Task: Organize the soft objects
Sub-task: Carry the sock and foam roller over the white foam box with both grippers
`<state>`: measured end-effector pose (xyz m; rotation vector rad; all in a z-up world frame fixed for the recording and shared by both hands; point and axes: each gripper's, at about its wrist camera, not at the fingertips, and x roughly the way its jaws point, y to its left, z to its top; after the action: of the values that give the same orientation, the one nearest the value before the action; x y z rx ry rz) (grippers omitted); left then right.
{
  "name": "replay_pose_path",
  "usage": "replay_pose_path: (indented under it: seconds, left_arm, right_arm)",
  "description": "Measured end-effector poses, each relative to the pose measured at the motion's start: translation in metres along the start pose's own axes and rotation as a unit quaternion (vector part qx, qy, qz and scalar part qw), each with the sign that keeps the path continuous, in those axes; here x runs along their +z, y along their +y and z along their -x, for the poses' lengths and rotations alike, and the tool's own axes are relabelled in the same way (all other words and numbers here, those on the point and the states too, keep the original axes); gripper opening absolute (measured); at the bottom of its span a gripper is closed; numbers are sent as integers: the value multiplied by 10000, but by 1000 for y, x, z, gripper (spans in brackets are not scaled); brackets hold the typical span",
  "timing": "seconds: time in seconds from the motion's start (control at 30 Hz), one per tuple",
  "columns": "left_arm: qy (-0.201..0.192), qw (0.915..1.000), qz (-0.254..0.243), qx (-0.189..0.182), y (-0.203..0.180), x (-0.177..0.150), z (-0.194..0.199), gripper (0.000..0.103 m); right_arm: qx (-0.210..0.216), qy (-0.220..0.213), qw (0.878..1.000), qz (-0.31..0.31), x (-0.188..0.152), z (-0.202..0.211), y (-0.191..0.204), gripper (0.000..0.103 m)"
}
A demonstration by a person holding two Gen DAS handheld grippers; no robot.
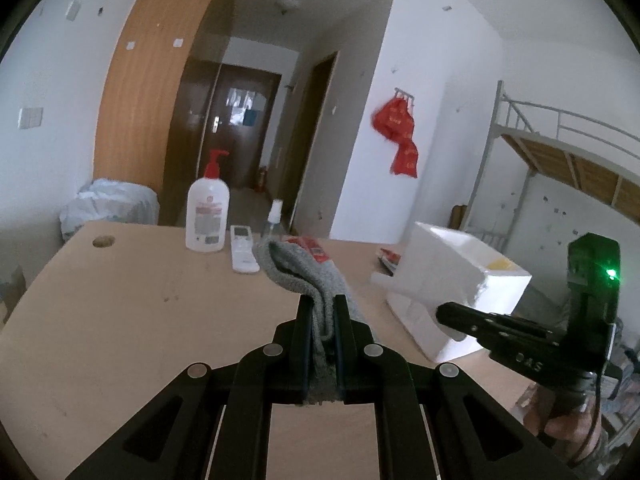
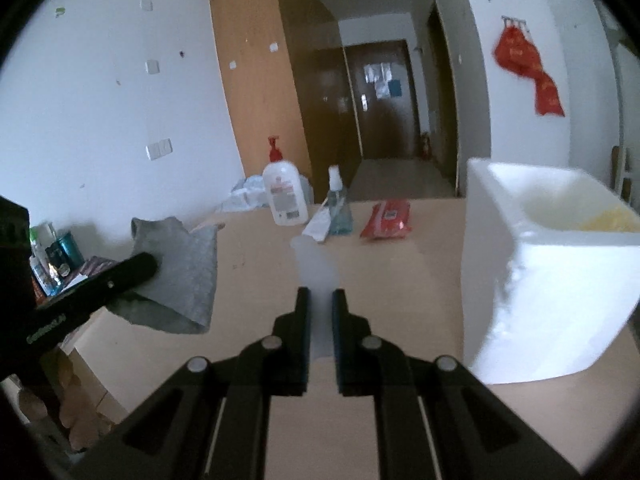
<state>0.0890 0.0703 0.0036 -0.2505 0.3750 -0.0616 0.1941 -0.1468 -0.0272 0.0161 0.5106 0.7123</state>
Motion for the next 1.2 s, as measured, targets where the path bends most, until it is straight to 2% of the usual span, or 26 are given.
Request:
replay_pose_path:
  seconds: [0.27, 0.73, 1.2]
  left_arm:
    - [-158, 9997, -160, -57, -15, 2, 13, 10]
    - [-289, 9986, -424, -153, -39, 2, 30, 10]
    - [-76, 9926, -751, -954, -96, 2, 9, 10]
  right_arm:
    - [-198, -406, 9989, 133, -5, 35, 9, 12]
    - [-384, -656, 9971, 66, -9, 59, 1, 12]
    - [-1125, -857, 9897, -229, -22, 105, -35, 12]
